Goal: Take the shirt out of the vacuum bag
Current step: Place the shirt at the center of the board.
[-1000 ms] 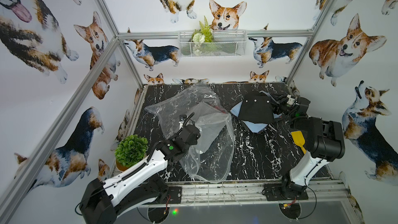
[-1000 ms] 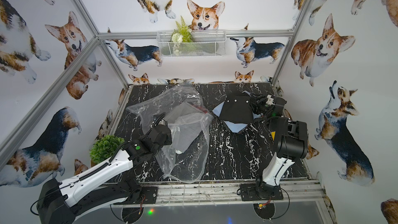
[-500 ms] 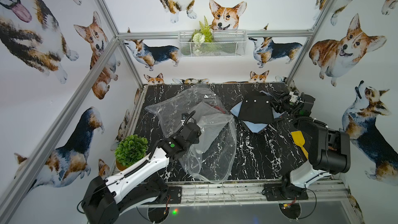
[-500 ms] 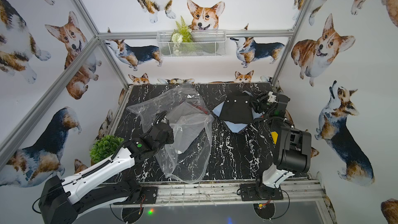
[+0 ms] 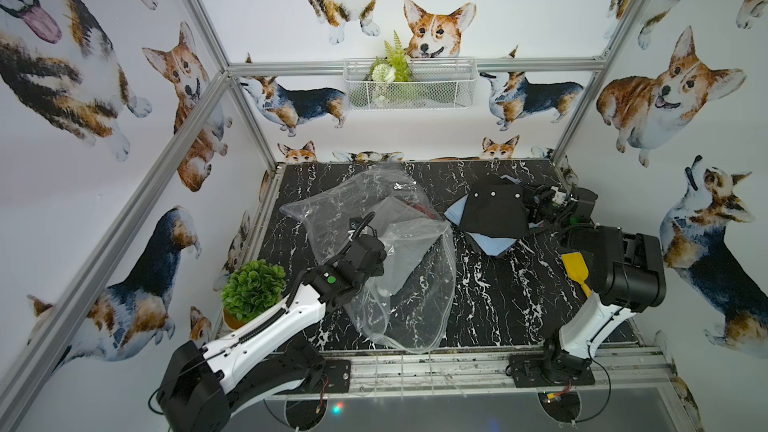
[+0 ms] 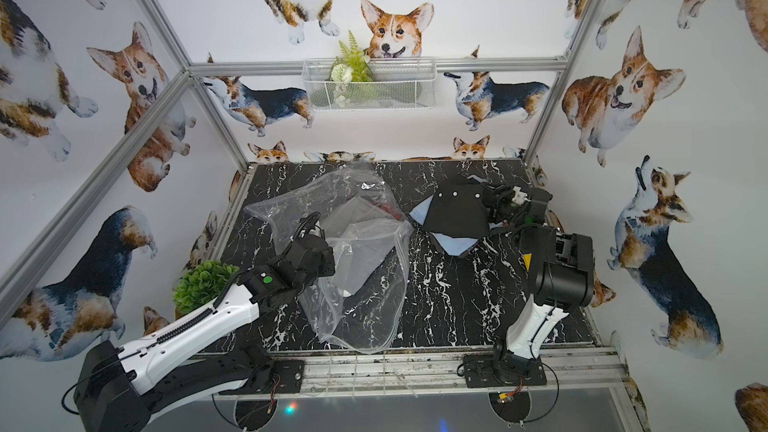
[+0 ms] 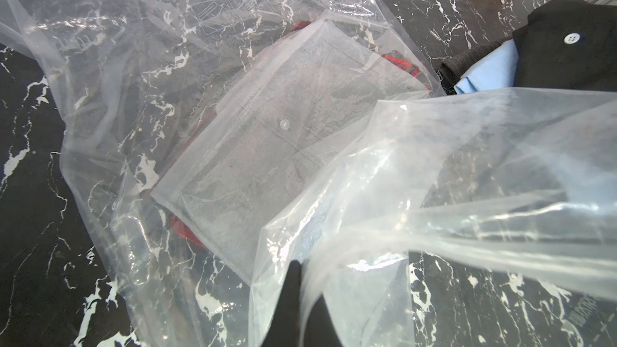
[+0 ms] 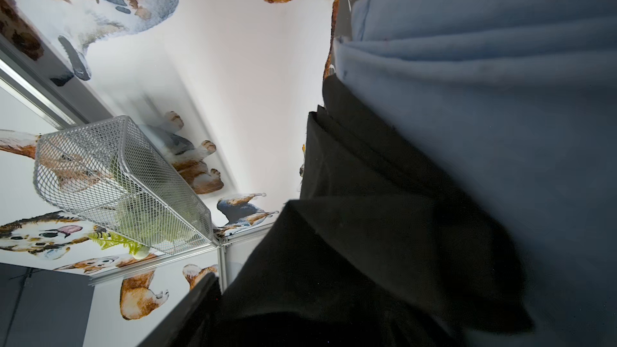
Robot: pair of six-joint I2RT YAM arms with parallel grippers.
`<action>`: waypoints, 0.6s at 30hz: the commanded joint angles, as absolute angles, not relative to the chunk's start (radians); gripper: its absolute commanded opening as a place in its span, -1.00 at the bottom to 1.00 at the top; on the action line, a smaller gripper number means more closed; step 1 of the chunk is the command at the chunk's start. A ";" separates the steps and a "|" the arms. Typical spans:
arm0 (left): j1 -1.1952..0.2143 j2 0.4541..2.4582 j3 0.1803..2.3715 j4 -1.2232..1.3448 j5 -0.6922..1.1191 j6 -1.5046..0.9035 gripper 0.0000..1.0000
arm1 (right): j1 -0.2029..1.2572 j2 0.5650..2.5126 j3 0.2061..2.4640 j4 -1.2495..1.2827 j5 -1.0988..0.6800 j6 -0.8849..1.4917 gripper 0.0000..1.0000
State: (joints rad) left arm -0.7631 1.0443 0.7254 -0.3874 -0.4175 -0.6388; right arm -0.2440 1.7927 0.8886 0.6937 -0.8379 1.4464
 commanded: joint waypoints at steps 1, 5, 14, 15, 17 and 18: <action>-0.757 1.046 0.732 -0.378 -0.408 -0.647 -1.00 | -0.242 1.804 0.930 0.707 -0.821 1.522 0.51; -0.754 1.055 0.730 -0.371 -0.397 -0.650 -1.00 | -0.241 1.828 0.949 0.718 -0.832 1.521 0.39; -0.749 1.065 0.731 -0.366 -0.388 -0.652 -1.00 | -0.238 1.868 0.963 0.782 -0.861 1.550 -0.81; -0.749 1.063 0.730 -0.365 -0.388 -0.653 -1.00 | -0.238 1.863 0.965 0.787 -0.861 1.555 -0.92; -0.749 1.060 0.726 -0.367 -0.388 -0.652 -1.00 | -0.237 1.831 0.972 0.762 -0.848 1.540 -1.00; -0.747 1.057 0.724 -0.366 -0.389 -0.652 -1.00 | -0.235 1.813 0.982 0.731 -0.844 1.519 -1.00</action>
State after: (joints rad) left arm -0.7521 1.0641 0.7254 -0.3798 -0.3897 -0.6395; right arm -0.2413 1.8568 0.9573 0.7170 -0.8677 1.4609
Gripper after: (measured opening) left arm 0.052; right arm 0.053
